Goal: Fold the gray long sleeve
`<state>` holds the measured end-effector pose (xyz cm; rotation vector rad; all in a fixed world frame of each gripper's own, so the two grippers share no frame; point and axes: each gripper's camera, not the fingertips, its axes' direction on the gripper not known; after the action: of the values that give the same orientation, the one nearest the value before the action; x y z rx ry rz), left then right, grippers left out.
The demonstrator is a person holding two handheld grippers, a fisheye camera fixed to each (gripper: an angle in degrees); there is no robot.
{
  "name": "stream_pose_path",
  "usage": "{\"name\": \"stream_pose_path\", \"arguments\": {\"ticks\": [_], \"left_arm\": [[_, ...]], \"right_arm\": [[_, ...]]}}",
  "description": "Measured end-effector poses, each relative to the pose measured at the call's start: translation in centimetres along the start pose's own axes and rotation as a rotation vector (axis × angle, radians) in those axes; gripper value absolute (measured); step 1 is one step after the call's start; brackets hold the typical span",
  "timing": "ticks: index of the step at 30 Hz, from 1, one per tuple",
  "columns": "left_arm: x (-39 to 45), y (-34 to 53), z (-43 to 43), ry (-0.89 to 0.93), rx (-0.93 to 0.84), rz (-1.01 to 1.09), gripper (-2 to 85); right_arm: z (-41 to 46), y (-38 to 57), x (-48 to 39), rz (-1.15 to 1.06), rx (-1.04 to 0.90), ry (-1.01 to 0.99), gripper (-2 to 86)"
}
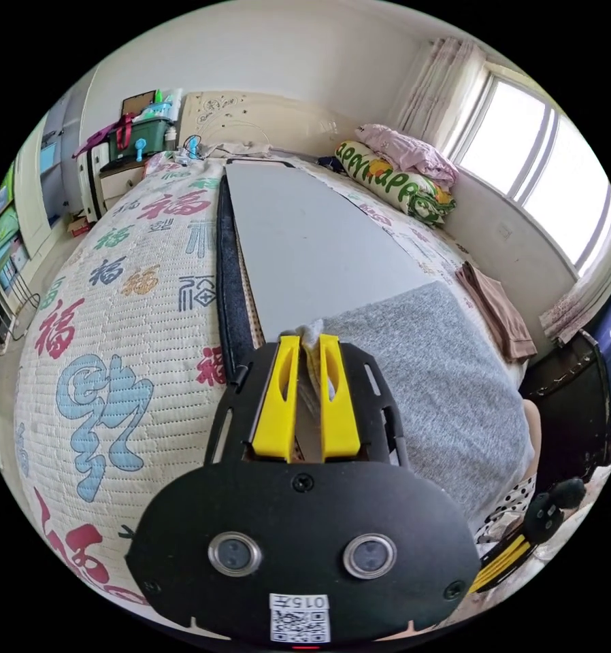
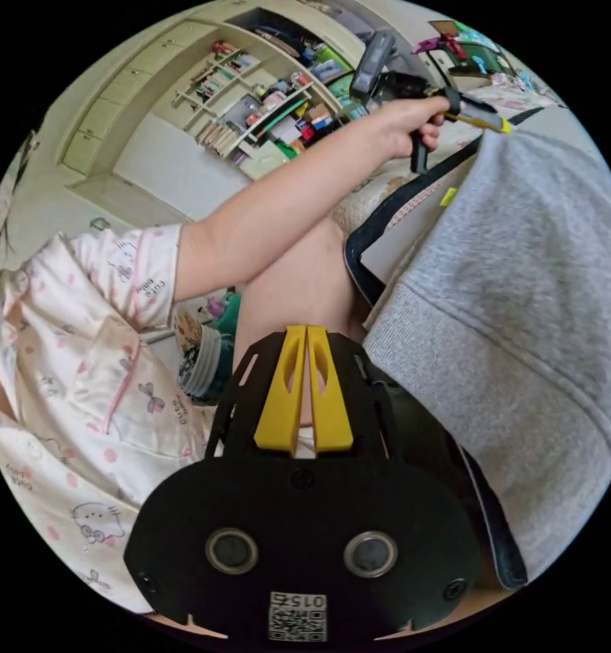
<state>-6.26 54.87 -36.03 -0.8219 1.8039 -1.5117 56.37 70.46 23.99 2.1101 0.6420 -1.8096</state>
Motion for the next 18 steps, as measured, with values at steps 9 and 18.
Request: {"name": "stream_pose_path", "arguments": {"ticks": [9, 18], "left_arm": [[-2.7, 1.8, -0.9, 0.064, 0.045, -0.017, 7.6], [-9.4, 6.3, -0.1, 0.276, 0.046, -0.171, 11.8]], "right_arm": [[-12.5, -7.0, 6.1, 0.108, 0.372, 0.431, 8.3], [-20.0, -13.0, 21.7, 0.434, 0.524, 0.475, 10.4]]}}
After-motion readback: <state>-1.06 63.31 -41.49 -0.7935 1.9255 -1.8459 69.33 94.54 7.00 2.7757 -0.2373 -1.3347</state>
